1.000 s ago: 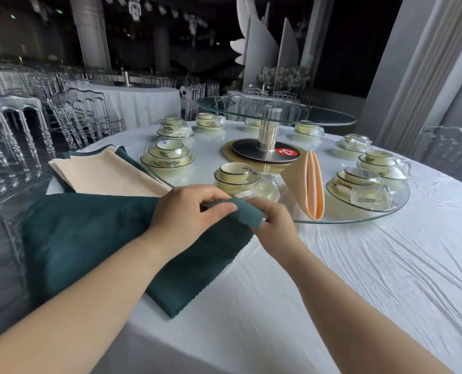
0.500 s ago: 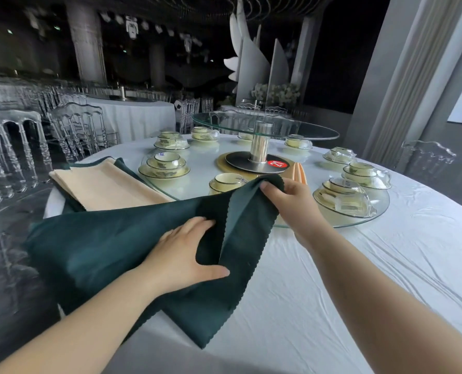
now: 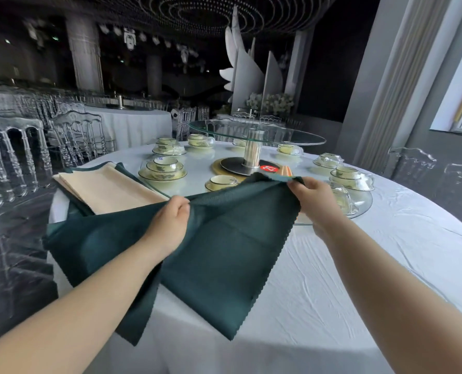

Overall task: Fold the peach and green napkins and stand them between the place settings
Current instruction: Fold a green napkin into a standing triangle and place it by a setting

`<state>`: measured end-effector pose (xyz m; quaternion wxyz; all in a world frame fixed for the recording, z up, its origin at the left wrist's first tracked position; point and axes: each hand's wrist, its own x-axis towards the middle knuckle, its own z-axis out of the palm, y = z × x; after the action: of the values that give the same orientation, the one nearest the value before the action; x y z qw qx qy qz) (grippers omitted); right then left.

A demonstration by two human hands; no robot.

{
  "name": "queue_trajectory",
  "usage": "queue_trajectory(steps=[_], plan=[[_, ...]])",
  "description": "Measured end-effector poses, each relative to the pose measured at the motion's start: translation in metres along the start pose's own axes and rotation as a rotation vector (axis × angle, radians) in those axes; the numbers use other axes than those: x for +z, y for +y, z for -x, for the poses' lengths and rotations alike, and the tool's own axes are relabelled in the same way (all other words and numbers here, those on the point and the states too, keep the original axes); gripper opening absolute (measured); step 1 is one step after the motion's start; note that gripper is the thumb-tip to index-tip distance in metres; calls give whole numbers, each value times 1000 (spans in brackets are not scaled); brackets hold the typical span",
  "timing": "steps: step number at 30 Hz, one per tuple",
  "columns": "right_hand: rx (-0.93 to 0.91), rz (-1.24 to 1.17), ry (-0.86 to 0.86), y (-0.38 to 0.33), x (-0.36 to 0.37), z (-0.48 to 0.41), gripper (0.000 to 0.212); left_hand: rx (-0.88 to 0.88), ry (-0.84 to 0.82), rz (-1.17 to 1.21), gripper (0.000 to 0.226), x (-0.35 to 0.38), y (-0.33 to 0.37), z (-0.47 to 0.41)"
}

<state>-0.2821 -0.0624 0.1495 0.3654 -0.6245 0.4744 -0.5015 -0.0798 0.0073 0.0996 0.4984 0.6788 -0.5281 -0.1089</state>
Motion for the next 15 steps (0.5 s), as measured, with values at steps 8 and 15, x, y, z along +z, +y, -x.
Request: queue_trajectory(steps=[8,15], plan=[[-179,19,243,-67,-51,15,28,306,94,54,20,-41,95,-11],[-57,273,-64,-130,-119,47,14,283,-506,401,27,-87,137,-8]])
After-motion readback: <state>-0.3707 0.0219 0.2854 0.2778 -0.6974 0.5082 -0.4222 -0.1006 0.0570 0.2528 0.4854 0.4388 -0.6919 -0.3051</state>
